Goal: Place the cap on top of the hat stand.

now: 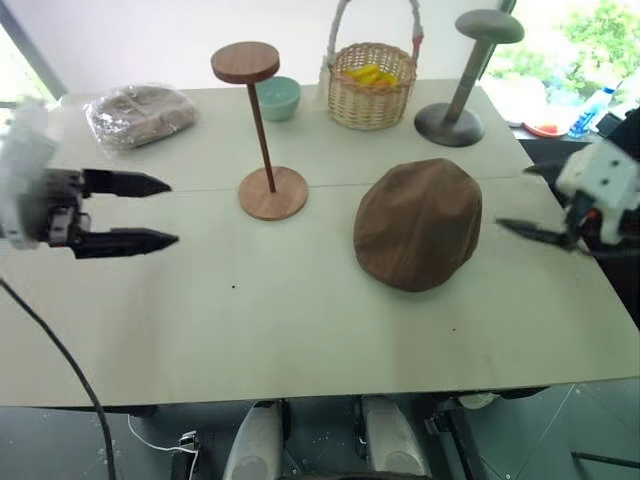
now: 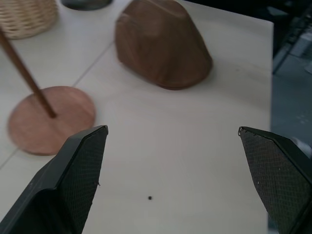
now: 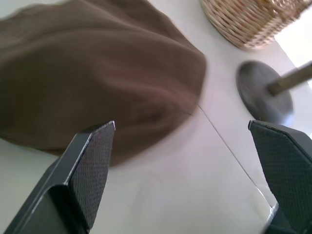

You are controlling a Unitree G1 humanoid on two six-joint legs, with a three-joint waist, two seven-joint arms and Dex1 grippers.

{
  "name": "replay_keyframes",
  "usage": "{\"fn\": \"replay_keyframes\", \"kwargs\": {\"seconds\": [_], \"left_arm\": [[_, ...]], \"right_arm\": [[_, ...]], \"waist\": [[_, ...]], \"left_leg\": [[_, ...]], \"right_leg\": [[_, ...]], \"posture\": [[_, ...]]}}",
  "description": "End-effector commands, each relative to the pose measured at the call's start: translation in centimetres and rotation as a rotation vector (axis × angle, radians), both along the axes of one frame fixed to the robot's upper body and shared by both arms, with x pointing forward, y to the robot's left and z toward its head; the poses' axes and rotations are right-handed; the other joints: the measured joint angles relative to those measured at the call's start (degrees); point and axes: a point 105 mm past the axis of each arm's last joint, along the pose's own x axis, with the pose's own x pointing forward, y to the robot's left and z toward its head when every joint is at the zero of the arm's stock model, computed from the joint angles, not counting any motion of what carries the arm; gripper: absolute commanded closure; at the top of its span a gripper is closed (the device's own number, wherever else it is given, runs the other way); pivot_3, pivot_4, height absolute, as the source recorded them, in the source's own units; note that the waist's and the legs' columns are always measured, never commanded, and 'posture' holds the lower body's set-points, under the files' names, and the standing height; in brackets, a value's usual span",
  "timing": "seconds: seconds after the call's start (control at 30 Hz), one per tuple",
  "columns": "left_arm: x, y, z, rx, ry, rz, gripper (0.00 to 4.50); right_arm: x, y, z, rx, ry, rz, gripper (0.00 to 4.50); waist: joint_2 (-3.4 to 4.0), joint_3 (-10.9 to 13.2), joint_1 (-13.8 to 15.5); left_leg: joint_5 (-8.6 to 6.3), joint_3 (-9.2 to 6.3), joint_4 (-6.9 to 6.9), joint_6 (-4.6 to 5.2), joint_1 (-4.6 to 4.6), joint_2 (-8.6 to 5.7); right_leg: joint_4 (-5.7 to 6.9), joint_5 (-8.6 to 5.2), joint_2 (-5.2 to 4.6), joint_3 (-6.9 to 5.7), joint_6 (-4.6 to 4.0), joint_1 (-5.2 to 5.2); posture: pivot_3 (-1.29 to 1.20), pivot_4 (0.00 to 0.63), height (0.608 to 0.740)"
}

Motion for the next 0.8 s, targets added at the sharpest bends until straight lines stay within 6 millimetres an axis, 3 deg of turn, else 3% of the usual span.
{"fn": "replay_keyframes", "kwargs": {"seconds": [0.03, 0.23, 0.43, 0.67, 0.8], "left_arm": [[-0.3, -1.6, -0.1, 0.034, 0.014, -0.117, 0.01], [1.0, -3.7, -1.3, 0.041, 0.046, -0.232, 0.01], [1.7, -5.1, -1.9, 0.034, 0.054, -0.291, 0.01], [2.2, -6.0, -1.4, 0.013, 0.054, -0.316, 0.01], [2.3, -6.2, -1.4, 0.018, 0.049, -0.323, 0.01]], "right_arm": [[-2.2, 3.7, 0.4, -0.059, -0.076, 0.063, 0.0], [-5.2, 7.2, -4.5, -0.156, -0.082, 0.081, 0.0], [-6.3, 8.0, -8.3, -0.281, -0.12, 0.078, 0.0], [-5.0, 7.5, -13.1, -0.402, -0.166, 0.011, 0.0], [-3.0, 7.6, -14.3, -0.438, -0.265, -0.05, 0.0]], "waist": [[-0.02, 0.0, 0.2], [-0.19, -0.1, 0.6], [-0.45, -0.2, 0.4], [-0.52, -0.2, 0.4], [-0.73, -0.3, -0.1]], "left_leg": [[0.0, -0.01, 0.02, 0.0, 0.0, 0.0], [-0.01, -0.08, 0.53, 0.0, -0.22, 0.01], [-0.01, -0.14, 0.85, 0.01, -0.44, -0.02], [-0.01, -0.3, 0.79, 0.01, -0.45, 0.0], [-0.01, -0.33, 0.8, 0.02, -0.41, 0.05]], "right_leg": [[0.01, -0.03, 0.01, 0.01, -0.05, 0.0], [0.0, -0.11, 0.05, 0.0, -0.24, 0.1], [-0.04, -0.09, 0.06, 0.03, -0.26, 0.1], [-0.03, -0.08, 0.18, 0.01, -0.27, 0.1], [-0.03, -0.07, 0.24, 0.02, -0.28, 0.13]], "posture": [[0.0, 0.15, 0.74], [0.0, 0.15, 0.74], [0.0, 0.15, 0.74], [0.0, 0.15, 0.74], [0.0, 0.15, 0.74]]}}
